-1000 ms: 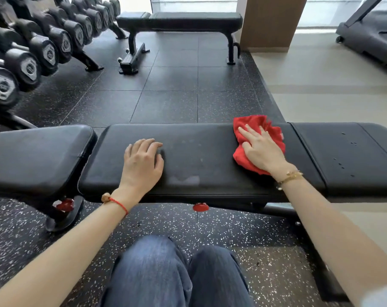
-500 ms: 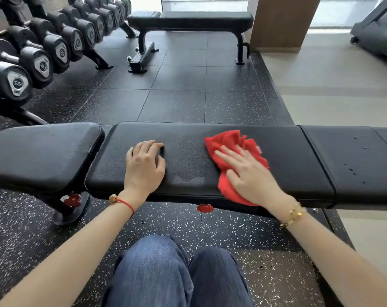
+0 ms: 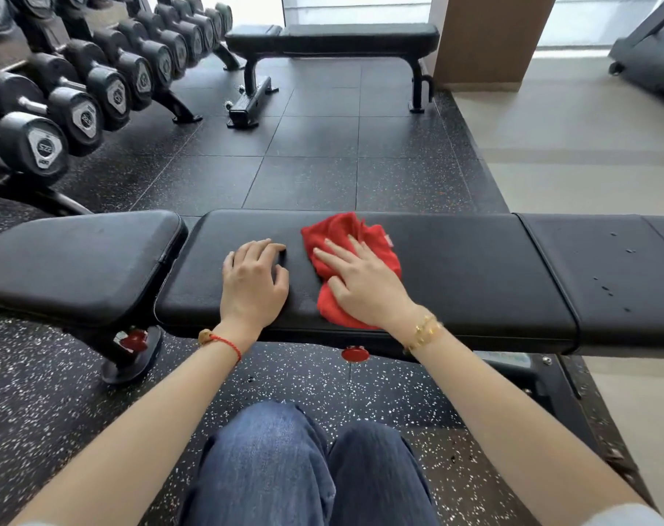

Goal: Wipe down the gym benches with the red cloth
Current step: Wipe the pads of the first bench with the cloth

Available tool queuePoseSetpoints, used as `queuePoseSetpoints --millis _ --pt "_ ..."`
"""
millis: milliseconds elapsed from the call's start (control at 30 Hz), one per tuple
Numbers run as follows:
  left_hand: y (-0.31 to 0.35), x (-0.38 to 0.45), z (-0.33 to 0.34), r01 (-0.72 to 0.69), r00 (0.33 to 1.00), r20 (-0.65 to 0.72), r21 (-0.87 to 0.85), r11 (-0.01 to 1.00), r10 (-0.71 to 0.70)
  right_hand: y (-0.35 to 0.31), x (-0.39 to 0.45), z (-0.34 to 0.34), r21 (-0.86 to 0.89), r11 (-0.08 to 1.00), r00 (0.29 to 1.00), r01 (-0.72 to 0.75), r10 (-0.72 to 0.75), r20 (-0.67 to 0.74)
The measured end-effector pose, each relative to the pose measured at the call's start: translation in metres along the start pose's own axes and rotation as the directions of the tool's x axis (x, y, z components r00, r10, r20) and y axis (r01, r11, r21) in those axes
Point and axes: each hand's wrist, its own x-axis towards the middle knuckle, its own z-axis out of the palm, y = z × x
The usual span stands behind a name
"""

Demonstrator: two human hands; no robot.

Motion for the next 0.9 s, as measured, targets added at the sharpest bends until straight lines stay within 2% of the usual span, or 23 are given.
queuePoseSetpoints --millis 100,200,333,400,467,533,600,700,800,900 --pt "-0.004 -0.001 0.001 -0.012 1.0 0.015 0.001 1.0 0.012 0.019 -0.036 -0.009 0.038 0.999 1.0 -0.002 0.003 -0.024" --pt "-0.004 -0.001 0.002 -0.019 1.0 0.016 0.007 1.0 0.019 0.057 -0.046 -0.023 0.048 0.993 0.993 -0.106 0.108 -0.042" --pt "-0.001 -0.001 0.003 -0.014 1.0 0.008 0.033 0.999 0.014 0.098 -0.014 -0.037 0.023 0.95 0.948 -0.311 0.312 -0.068" --pt "0.001 0.0 0.003 -0.008 1.0 0.0 0.035 0.999 0.008 0.093 0.014 -0.034 -0.022 0.935 0.933 -0.355 0.353 -0.064" --pt "0.001 0.0 0.003 -0.003 1.0 -0.011 0.036 0.999 0.004 0.068 0.038 -0.025 -0.048 0.948 0.949 -0.314 0.312 -0.036" --pt "0.002 0.001 0.002 0.006 1.0 -0.024 0.036 0.999 -0.005 0.034 0.048 -0.012 -0.049 0.977 0.978 -0.21 0.21 0.001" --pt "0.002 0.002 0.002 0.019 0.999 -0.034 0.028 0.999 -0.018 0.003 0.042 0.0 -0.043 0.994 0.995 -0.097 0.097 0.009" --pt "-0.001 0.002 0.002 0.01 0.999 -0.039 0.015 1.0 -0.01 -0.014 0.009 0.005 -0.005 1.0 1.0 -0.013 0.013 -0.009" --pt "-0.005 0.003 0.003 -0.007 0.999 -0.041 -0.004 1.0 0.007 0.004 -0.032 -0.004 0.027 1.0 0.999 -0.016 0.017 -0.028" --pt "-0.007 0.002 0.003 -0.012 0.999 -0.042 -0.011 1.0 0.012 0.043 -0.062 -0.02 0.028 0.993 0.99 -0.114 0.116 -0.076"
